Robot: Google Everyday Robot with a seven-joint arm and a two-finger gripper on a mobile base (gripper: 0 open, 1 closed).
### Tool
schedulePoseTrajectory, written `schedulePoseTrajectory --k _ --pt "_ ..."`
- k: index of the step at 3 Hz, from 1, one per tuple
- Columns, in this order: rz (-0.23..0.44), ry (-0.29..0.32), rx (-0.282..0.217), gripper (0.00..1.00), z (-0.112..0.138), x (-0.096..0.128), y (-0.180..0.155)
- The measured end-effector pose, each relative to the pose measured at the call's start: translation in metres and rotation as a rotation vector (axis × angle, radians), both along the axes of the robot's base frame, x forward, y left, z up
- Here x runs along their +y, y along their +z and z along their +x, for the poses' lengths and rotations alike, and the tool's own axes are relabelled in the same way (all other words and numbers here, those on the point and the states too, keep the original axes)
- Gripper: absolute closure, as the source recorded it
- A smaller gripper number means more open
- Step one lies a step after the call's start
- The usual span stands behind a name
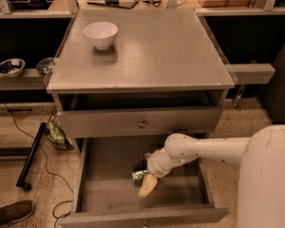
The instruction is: Pick green can from middle drawer and place on counter
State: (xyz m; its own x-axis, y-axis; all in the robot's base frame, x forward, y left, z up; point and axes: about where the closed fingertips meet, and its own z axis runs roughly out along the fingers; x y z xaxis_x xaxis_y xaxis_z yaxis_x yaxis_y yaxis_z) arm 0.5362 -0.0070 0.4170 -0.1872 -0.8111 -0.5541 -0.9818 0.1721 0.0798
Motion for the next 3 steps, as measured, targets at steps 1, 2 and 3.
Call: schedulePoseTrajectory --k 1,2,3 --pt "0.017 -0.005 0.025 0.0 0.0079 0.0047 -0.0182" --pt "0.018 -0.002 0.023 0.0 0.0076 0.0067 -0.0193" --pt "0.018 -0.002 0.023 0.19 0.0076 0.0067 -0.0193"
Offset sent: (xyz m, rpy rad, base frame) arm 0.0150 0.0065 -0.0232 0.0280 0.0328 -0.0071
